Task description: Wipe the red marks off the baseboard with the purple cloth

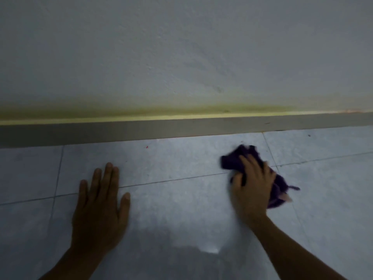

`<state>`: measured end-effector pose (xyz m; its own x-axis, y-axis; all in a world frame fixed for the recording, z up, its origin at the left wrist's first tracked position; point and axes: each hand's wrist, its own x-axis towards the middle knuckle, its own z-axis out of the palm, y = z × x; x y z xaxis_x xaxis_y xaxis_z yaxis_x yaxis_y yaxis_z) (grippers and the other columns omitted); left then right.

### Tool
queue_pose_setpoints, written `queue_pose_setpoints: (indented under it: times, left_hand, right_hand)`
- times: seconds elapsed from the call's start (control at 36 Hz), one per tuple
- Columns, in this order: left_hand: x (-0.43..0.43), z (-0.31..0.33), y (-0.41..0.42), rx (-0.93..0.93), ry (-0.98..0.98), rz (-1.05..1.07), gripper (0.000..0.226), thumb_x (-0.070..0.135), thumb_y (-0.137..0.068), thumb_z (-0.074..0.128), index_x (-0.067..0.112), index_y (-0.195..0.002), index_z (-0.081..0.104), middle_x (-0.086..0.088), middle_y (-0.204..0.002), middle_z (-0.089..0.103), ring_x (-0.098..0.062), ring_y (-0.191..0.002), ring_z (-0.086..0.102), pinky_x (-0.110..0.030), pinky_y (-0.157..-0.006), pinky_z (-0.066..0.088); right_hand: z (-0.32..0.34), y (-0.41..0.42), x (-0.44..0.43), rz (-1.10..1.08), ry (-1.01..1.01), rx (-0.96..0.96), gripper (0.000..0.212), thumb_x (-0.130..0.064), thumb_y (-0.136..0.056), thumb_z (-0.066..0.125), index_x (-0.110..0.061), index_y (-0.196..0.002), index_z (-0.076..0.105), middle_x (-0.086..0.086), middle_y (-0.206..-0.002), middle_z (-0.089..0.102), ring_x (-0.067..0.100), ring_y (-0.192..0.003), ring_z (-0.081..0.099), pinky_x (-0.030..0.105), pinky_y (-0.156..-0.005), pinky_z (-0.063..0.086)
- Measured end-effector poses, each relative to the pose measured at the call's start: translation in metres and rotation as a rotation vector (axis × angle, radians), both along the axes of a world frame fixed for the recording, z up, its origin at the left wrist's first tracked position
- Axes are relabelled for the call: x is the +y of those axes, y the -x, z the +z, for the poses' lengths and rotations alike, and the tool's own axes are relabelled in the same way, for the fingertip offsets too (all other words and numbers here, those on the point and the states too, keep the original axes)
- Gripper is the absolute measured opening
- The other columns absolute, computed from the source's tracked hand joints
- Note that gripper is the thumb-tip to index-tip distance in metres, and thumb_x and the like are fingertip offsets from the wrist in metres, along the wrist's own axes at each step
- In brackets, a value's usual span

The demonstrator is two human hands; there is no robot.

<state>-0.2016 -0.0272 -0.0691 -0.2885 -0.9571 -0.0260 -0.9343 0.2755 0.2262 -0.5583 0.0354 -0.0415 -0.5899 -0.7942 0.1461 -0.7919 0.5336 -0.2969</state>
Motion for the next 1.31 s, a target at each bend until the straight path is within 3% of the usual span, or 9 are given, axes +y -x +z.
queue_pose_setpoints:
  times: [0.17,0.33,0.56,0.69,0.86,1.08,1.17,1.25,1.31]
  left_hand:
    - [0.0,0.0,0.0,0.006,-0.015,-0.003,0.074,0.046,-0.098,0.027,0.006,-0.162,0.025,-0.013,-0.171,0.023,-0.035,-0.158,0.021,-0.059,-0.127,0.018]
    - [-0.002,-0.001,-0.015,0.077,-0.031,-0.055,0.073,0.046,-0.101,0.024,0.008,-0.163,0.018,-0.009,-0.173,0.016,-0.028,-0.159,0.017,-0.053,-0.128,0.017]
    - [0.004,0.007,-0.105,0.115,-0.063,0.153,0.07,0.045,-0.103,0.021,0.01,-0.164,0.016,-0.009,-0.173,0.014,-0.025,-0.161,0.012,-0.048,-0.13,0.009]
    - [0.013,0.011,-0.168,0.069,-0.123,0.284,0.07,0.049,-0.103,0.012,0.017,-0.164,0.003,-0.005,-0.174,-0.001,-0.02,-0.161,-0.001,-0.05,-0.131,0.008]
    - [0.024,0.01,-0.198,0.044,-0.16,0.331,0.07,0.054,-0.104,0.008,0.019,-0.164,0.003,-0.003,-0.174,-0.002,-0.018,-0.161,-0.003,-0.051,-0.131,0.013]
    - [0.022,0.01,-0.198,0.026,-0.167,0.363,0.067,0.052,-0.106,0.015,0.02,-0.164,0.009,-0.001,-0.173,0.005,-0.017,-0.161,0.004,-0.046,-0.131,0.014]
    - [0.019,0.011,-0.198,0.047,-0.195,0.372,0.069,0.054,-0.104,0.013,0.023,-0.165,0.003,0.003,-0.174,-0.003,-0.013,-0.161,-0.004,-0.045,-0.131,0.01]
    - [0.018,0.015,-0.198,0.07,-0.211,0.378,0.07,0.056,-0.102,0.009,0.027,-0.163,-0.007,0.008,-0.172,-0.014,-0.008,-0.158,-0.015,-0.042,-0.132,0.002]
    - [0.018,0.017,-0.199,0.079,-0.224,0.377,0.069,0.057,-0.101,0.006,0.03,-0.161,-0.017,0.011,-0.169,-0.025,-0.005,-0.155,-0.025,-0.04,-0.131,-0.005]
  right_hand:
    - [0.004,0.039,-0.056,-0.362,-0.119,-0.074,0.056,-0.038,-0.098,0.037,-0.011,-0.146,0.047,0.016,-0.158,0.037,0.049,-0.144,0.027,0.062,-0.119,0.016]
    - [-0.002,-0.048,-0.106,-0.187,-0.104,-0.069,0.051,-0.024,-0.099,0.044,0.008,-0.138,0.051,0.025,-0.154,0.041,0.049,-0.14,0.035,0.054,-0.117,0.029]
    - [-0.008,-0.168,-0.111,0.121,-0.142,-0.024,0.051,-0.024,-0.102,0.043,0.005,-0.144,0.047,0.024,-0.157,0.037,0.047,-0.143,0.033,0.052,-0.12,0.027]
    - [-0.009,-0.205,-0.119,0.139,-0.169,0.038,0.05,-0.02,-0.099,0.045,0.01,-0.138,0.051,0.032,-0.151,0.041,0.053,-0.137,0.038,0.057,-0.116,0.032]
    - [-0.001,-0.224,-0.118,0.159,-0.144,-0.03,0.047,-0.016,-0.1,0.047,0.009,-0.14,0.049,0.026,-0.157,0.035,0.049,-0.143,0.031,0.055,-0.119,0.026]
    - [0.002,-0.374,-0.141,0.746,-0.046,-0.274,0.053,-0.017,-0.098,0.056,-0.013,-0.15,0.046,0.006,-0.16,0.037,0.03,-0.151,0.026,0.039,-0.124,0.014]
    - [-0.004,-0.406,-0.167,1.054,-0.036,-0.344,0.05,-0.02,-0.095,0.055,-0.018,-0.145,0.054,0.001,-0.157,0.044,0.023,-0.149,0.031,0.044,-0.124,0.023]
    - [-0.014,-0.42,-0.2,1.386,0.113,-0.157,0.044,-0.009,-0.09,0.068,-0.011,-0.134,0.065,0.011,-0.148,0.054,0.034,-0.141,0.044,0.054,-0.113,0.038]
    - [-0.012,-0.427,-0.22,1.556,0.316,0.073,0.039,-0.004,-0.089,0.073,-0.007,-0.127,0.069,0.015,-0.144,0.057,0.04,-0.138,0.047,0.053,-0.113,0.038]
